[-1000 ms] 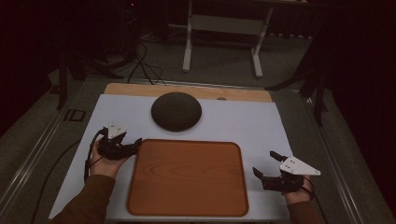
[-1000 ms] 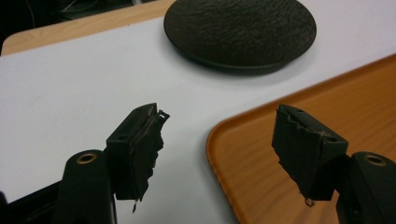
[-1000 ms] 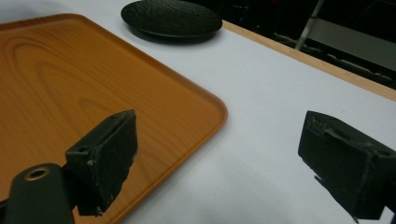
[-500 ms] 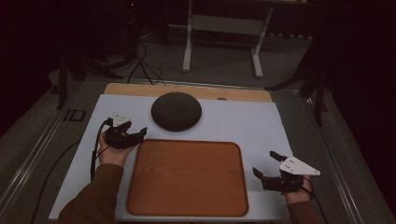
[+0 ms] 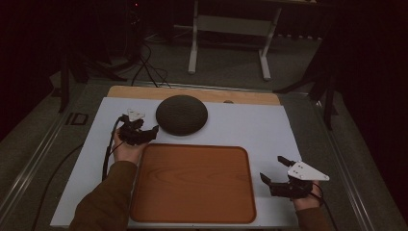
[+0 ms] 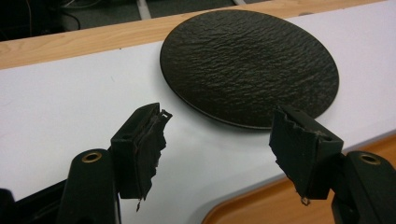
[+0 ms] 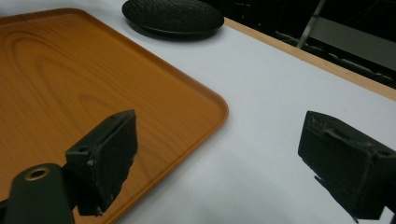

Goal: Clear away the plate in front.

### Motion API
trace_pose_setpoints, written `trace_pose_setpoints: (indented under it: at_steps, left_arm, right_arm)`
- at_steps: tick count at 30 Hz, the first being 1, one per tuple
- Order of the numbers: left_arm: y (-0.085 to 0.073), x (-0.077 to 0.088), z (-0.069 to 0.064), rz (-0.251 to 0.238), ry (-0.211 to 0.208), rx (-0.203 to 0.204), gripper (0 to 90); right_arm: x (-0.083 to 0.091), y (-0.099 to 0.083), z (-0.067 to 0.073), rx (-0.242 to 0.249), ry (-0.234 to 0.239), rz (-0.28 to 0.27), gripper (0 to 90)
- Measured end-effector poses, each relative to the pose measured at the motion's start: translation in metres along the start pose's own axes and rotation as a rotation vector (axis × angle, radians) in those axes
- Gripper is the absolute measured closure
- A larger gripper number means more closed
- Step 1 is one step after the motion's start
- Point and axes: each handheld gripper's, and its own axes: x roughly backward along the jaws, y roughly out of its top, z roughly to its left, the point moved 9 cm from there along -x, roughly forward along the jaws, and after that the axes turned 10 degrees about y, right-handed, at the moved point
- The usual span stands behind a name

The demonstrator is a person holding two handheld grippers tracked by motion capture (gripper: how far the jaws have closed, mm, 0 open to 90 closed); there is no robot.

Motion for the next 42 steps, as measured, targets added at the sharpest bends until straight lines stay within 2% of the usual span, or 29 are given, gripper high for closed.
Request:
trace_pose_setpoints:
  at_steps: [4,14,20,25,28,36,42]
  left_arm:
    - [0.001,-0.008,-0.001,0.020,0.000,0.005,36.8]
    - [-0.007,-0.027,-0.010,0.085,-0.056,0.063,46.1]
    - [-0.013,-0.038,-0.013,0.131,-0.083,0.117,43.3]
    - [-0.019,-0.047,-0.019,0.188,-0.151,0.181,44.0]
    - [-0.023,-0.051,-0.021,0.212,-0.158,0.194,45.3]
    - [-0.024,-0.059,-0.026,0.235,-0.204,0.252,47.5]
    - [-0.027,-0.066,-0.030,0.256,-0.211,0.255,47.5]
  right_arm:
    - [0.000,0.000,0.000,0.004,0.000,0.000,11.5]
    - [0.000,0.000,0.000,0.004,0.004,0.003,11.5]
    - [0.000,0.000,0.000,0.005,0.007,0.006,11.5]
    - [0.000,-0.001,0.001,0.004,0.013,0.009,11.5]
    - [-0.001,-0.001,0.002,0.006,0.016,0.010,11.5]
    - [-0.001,-0.001,0.001,0.007,0.018,0.012,11.5]
    - [-0.001,0.000,0.002,0.004,0.024,0.008,11.5]
